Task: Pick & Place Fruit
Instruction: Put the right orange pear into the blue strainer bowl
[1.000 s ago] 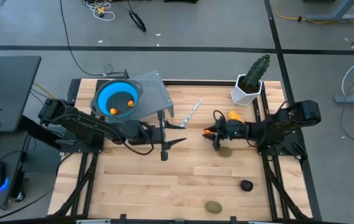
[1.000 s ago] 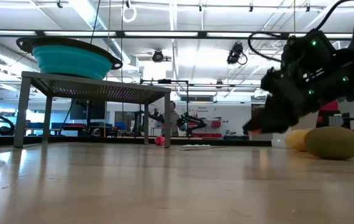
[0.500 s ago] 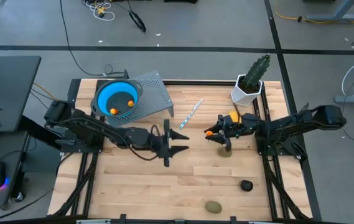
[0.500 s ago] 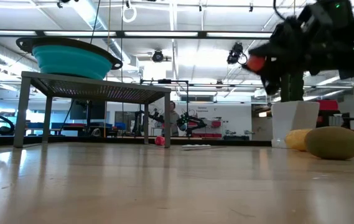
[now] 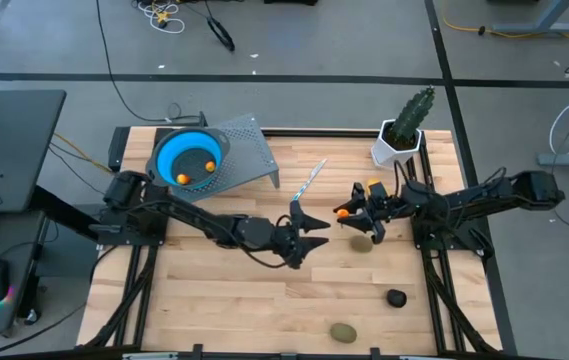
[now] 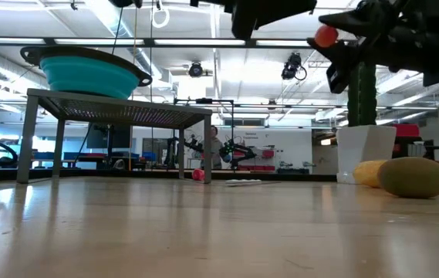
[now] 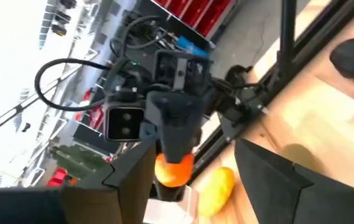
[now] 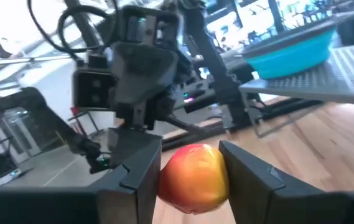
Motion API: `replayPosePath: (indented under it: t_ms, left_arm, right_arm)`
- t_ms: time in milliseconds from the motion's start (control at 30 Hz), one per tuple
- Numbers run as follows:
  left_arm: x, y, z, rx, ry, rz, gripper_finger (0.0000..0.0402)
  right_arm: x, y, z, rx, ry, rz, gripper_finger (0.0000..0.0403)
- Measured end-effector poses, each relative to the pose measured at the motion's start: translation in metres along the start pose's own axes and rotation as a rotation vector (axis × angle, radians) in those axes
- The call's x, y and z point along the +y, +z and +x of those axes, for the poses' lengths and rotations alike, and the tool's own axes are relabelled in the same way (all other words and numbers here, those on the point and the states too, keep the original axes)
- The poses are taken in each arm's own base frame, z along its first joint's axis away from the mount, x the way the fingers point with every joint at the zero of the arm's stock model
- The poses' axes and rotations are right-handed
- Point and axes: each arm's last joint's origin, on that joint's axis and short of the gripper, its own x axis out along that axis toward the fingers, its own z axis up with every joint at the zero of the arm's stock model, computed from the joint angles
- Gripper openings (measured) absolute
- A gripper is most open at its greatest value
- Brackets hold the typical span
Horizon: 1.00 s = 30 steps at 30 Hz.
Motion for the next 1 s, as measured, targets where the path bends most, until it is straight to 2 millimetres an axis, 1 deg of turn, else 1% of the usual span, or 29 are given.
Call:
replayPosePath:
  t_ms: [200, 333, 400, 500, 667, 833, 1000]
  left_arm:
    - [0.004, -0.003, 0.002, 0.021, 0.019, -0.020, 0.0270]
    - [0.003, -0.006, 0.006, 0.005, 0.023, -0.023, 0.0282]
    - [0.002, -0.008, 0.006, 0.015, 0.028, -0.003, 0.0285]
    - [0.004, -0.005, 0.006, -0.024, 0.028, -0.011, 0.0286]
    - [0.005, -0.007, 0.007, -0.014, 0.029, 0.012, 0.0286]
    - [0.005, -0.007, 0.007, -0.011, 0.033, 0.038, 0.0286]
    - [0.005, -0.006, 0.007, -0.022, 0.029, 0.037, 0.0286]
  right_arm:
    - [0.006, 0.002, 0.001, -0.045, 0.005, -0.005, 0.0162]
    - [0.010, 0.000, 0.002, -0.057, -0.021, -0.006, 0.0162]
    - [0.012, -0.001, 0.003, -0.058, -0.024, -0.017, 0.0162]
    - [0.014, -0.001, 0.003, -0.071, -0.046, -0.018, 0.0162]
    - [0.020, 0.005, 0.008, -0.097, -0.034, -0.016, 0.0162]
    - [0.026, 0.005, 0.019, -0.060, -0.013, -0.035, 0.0162]
    - [0.026, 0.001, 0.033, -0.022, -0.018, -0.044, 0.0162]
